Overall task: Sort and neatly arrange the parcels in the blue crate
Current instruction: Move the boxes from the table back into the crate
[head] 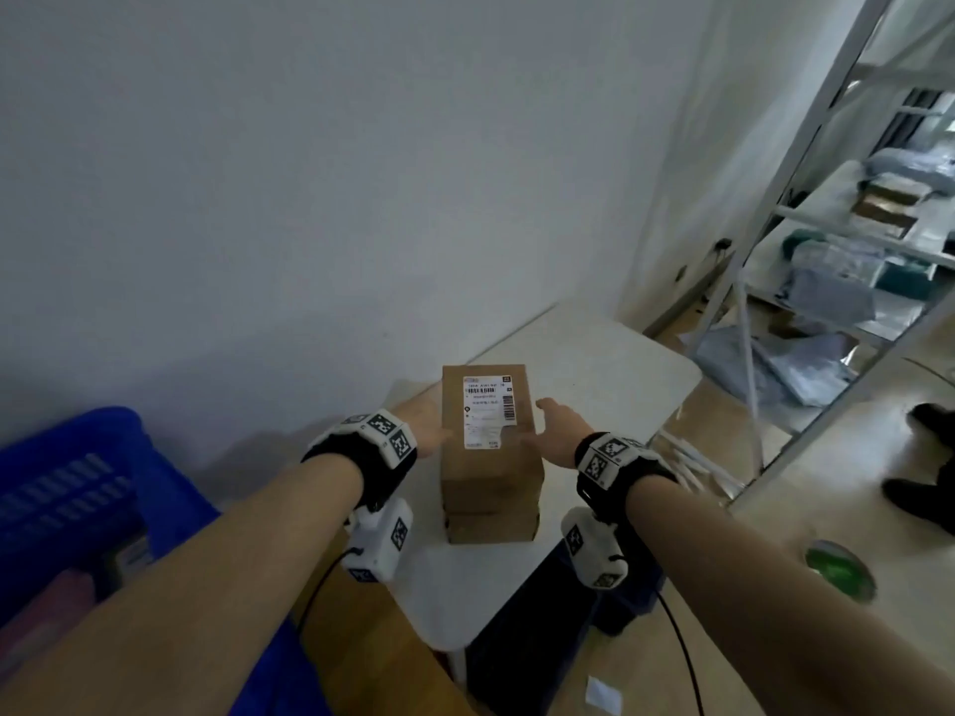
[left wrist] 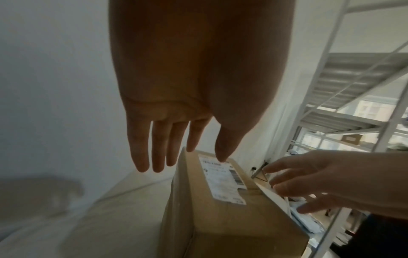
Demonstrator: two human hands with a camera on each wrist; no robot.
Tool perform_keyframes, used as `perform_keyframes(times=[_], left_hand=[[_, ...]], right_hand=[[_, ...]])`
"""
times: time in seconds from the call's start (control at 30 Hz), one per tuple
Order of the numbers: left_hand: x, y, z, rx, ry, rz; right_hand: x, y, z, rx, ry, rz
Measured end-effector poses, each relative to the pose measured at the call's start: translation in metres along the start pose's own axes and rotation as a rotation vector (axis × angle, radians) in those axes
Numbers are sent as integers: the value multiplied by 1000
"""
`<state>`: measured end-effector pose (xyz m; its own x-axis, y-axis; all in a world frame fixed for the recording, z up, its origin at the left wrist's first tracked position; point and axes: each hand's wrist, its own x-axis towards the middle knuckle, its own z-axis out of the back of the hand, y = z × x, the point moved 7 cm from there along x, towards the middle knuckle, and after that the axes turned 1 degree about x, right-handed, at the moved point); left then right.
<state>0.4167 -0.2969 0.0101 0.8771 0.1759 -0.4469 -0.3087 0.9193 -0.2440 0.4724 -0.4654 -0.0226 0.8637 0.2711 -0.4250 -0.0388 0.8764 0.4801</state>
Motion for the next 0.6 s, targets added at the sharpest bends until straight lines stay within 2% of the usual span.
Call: perform_keyframes(times=[0.3,0.43,0.6], left_hand=[[26,-1,-44,-331,143,164],[27,3,-51,-469,125,207],[8,12,-39,-735,35,226]], right_hand=[[41,-37,-30,506,188,-112],[44,-35,-41,681,259,-110],[30,-17,-26,776,222,-36]])
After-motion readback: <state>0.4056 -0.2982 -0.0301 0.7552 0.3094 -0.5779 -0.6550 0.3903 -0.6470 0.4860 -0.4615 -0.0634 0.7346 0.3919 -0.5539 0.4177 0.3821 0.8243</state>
